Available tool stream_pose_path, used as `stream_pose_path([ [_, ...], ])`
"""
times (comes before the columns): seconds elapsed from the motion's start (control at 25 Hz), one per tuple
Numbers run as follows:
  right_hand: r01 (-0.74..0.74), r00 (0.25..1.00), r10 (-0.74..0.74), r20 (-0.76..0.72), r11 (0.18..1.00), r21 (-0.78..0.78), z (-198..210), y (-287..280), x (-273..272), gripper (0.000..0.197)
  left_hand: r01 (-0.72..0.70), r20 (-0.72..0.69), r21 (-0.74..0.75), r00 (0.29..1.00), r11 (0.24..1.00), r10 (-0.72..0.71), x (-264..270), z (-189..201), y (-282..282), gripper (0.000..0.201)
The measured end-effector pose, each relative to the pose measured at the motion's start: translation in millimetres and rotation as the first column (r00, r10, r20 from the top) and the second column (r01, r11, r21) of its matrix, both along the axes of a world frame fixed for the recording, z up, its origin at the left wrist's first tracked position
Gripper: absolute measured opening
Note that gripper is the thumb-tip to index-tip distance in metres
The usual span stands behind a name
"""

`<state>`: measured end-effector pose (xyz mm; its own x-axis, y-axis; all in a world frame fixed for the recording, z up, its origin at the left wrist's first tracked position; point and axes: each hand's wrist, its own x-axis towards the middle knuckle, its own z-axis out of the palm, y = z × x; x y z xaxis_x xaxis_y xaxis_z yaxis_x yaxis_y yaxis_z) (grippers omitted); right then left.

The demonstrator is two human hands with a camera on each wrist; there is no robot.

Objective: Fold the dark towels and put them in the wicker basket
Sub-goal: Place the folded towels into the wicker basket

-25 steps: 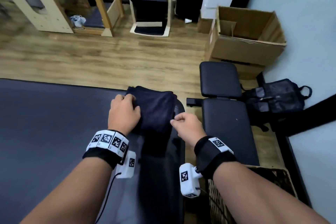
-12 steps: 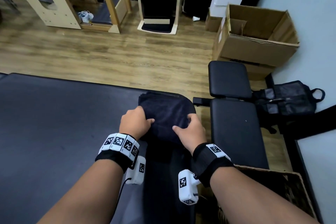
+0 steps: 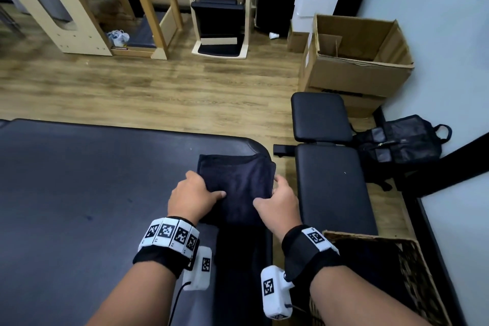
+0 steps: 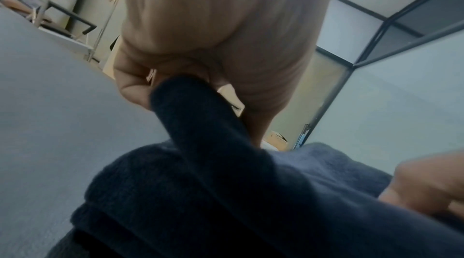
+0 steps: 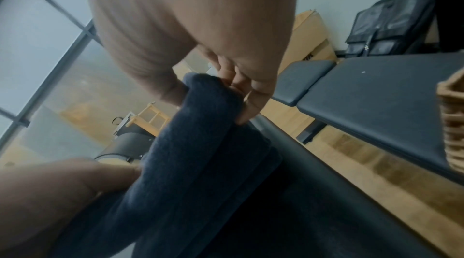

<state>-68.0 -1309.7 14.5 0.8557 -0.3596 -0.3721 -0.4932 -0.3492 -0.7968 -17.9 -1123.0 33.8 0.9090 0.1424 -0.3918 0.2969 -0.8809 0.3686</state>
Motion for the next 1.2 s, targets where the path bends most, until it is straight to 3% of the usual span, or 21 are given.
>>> stream_pose_path([
  [0.12,0.075,0.995,-0.065,-0.079,0.989,0.126,7,-5,-1,0.033,0.037,-0.018,-0.045,0.999,0.998,-0.038,-8,0,-4,0.054],
  [0.2,0.080,0.993,-0.063,-0.104,0.982,0.169,10,-8,-3,0.026,0.019,-0.026,-0.121,0.999,0.992,-0.023,-16,-1,-10,0.049],
  [0.44,0.077,0.994,-0.068,-0.081,0.990,0.117,8,-40,-35,0.007,-0.083,-0.086,-0.366,0.995,0.927,0.055,-17,-5,-33,0.037],
  [0.6,0.252,0.961,-0.226,-0.156,0.953,0.168,-6,-75,-65,0.014,0.041,-0.105,-0.470,0.989,0.882,-0.102,-15,-5,-84,0.032],
  [0.72,0.431,0.901,-0.399,-0.172,0.870,0.238,-22,-104,-92,0.036,0.206,-0.105,-0.504,0.949,0.839,-0.296,-27,0,-138,0.027],
  [0.8,0.505,0.862,-0.477,-0.171,0.835,0.219,-38,-129,-124,0.048,0.308,-0.145,-0.518,0.888,0.798,-0.437,-41,-7,-181,0.025],
  [0.88,0.573,0.816,-0.539,-0.208,0.800,0.179,-54,-151,-165,0.046,0.420,-0.164,-0.507,0.810,0.752,-0.563,-60,-21,-224,0.027],
  [1.04,0.736,0.645,-0.661,-0.383,0.672,0.081,-79,-182,-255,0.039,0.742,-0.202,-0.370,0.522,0.558,-0.829,-107,-66,-310,0.037],
  [1.12,0.814,0.526,-0.699,-0.485,0.578,0.050,-91,-194,-289,0.042,0.792,-0.309,-0.340,0.416,0.508,-0.855,-134,-89,-354,0.030],
  [1.2,0.893,0.405,-0.740,-0.538,0.446,0.059,-106,-203,-314,0.043,0.797,-0.418,-0.330,0.357,0.506,-0.835,-162,-111,-387,0.023],
])
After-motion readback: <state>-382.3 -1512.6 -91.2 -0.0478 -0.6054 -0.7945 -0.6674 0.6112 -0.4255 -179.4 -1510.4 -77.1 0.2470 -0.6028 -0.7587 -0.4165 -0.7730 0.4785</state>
